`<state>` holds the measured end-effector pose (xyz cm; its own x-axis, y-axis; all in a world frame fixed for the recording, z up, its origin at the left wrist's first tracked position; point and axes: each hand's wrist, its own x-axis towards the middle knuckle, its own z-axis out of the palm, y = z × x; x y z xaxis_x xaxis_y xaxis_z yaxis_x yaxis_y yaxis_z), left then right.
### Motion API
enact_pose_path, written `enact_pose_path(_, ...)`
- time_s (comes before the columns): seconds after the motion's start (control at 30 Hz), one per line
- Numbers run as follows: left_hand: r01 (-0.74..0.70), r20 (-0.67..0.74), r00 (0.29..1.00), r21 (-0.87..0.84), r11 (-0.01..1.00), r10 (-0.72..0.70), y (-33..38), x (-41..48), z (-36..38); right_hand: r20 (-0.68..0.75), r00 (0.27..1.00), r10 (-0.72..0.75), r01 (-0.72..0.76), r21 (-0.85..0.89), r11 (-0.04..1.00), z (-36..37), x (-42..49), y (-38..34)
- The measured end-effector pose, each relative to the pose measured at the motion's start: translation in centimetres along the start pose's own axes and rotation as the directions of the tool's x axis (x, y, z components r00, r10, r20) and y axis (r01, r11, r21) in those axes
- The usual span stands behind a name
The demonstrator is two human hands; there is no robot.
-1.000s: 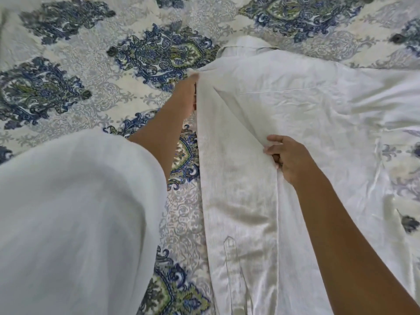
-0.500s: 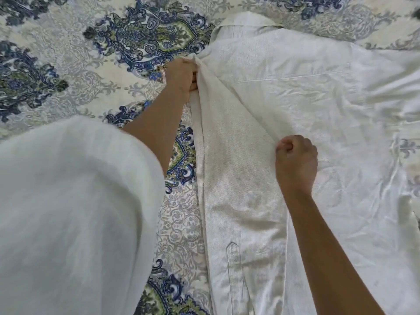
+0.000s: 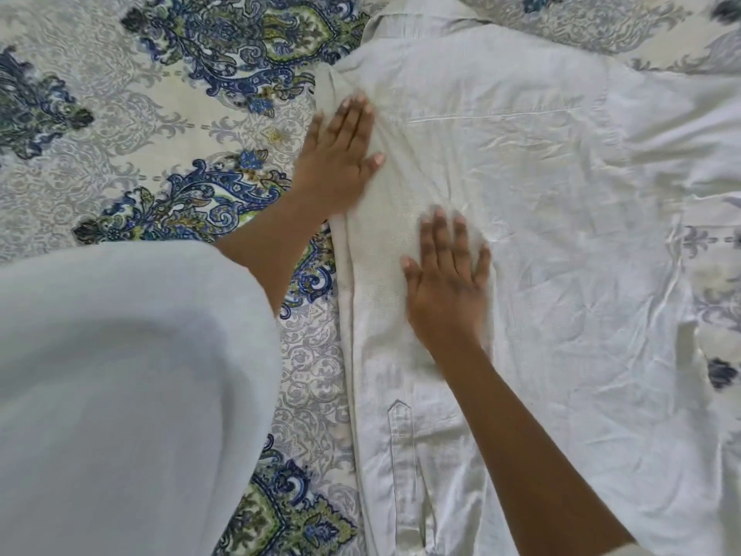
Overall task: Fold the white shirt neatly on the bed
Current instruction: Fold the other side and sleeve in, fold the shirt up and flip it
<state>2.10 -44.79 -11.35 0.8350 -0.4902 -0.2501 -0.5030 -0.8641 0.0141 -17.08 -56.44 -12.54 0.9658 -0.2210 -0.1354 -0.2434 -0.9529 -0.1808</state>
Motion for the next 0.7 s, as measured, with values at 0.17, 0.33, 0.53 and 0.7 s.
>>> enact_pose_path(0.17,-0.176,-0.091,0.982,-0.105,0.979,0.167,4.2,-6.7,0.5,0.019,0.954,0.298,-0.298,0.021,0.954,-1.4,-4.5,-0.7)
enact_pose_path(0.33,-0.343,-0.075,0.937,-0.025,0.939,0.34,4.5,-10.1,4.1,0.0,0.995,0.097,-0.097,0.013,0.995,0.4,-3.6,-2.9)
enact_pose_path(0.53,-0.164,-0.059,0.985,-0.07,0.984,0.16,6.4,-12.7,3.5,-0.075,0.962,0.262,-0.265,-0.034,0.964,0.7,-12.0,2.1)
enact_pose_path(0.7,-0.327,-0.093,0.943,-0.097,0.94,0.319,11.2,-23.0,6.4,-0.057,0.973,0.222,-0.222,0.016,0.975,0.9,-16.5,-0.5)
